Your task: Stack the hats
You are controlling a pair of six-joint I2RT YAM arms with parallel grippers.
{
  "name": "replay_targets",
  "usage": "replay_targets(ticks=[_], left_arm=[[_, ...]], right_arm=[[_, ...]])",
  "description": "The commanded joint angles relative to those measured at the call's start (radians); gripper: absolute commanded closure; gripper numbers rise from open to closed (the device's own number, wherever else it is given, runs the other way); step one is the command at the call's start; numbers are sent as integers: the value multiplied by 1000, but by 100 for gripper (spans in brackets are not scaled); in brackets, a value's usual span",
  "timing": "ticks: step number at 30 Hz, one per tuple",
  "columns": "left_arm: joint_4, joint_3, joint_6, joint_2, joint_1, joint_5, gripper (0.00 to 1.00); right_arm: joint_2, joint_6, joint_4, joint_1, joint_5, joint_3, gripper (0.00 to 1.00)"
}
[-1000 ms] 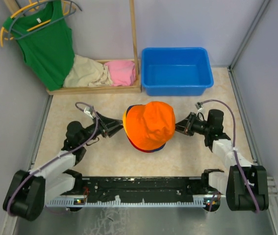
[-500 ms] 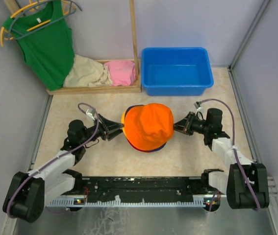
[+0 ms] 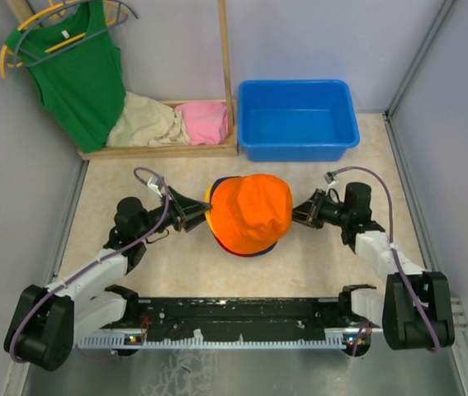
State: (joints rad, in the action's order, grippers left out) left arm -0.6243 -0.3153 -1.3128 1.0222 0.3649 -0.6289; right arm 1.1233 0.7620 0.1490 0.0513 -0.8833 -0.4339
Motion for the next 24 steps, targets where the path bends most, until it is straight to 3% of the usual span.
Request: replay_targets(ticks=[1,10,18,24], left_arm=[[-33,-36,-9,-8,6,-1,33],[-57,-95,-10,63,39,-9,34],[-121,-110,-24,138,79,1,43],[-122,-114,-18,173,87,11,83]], right_arm=[[11,-3,35,19,2,-51,100],[20,-6,32,22,8,-56,100],[28,-23,9,22,12,-67,100],[27,-29,-2,22,14,-75,100]])
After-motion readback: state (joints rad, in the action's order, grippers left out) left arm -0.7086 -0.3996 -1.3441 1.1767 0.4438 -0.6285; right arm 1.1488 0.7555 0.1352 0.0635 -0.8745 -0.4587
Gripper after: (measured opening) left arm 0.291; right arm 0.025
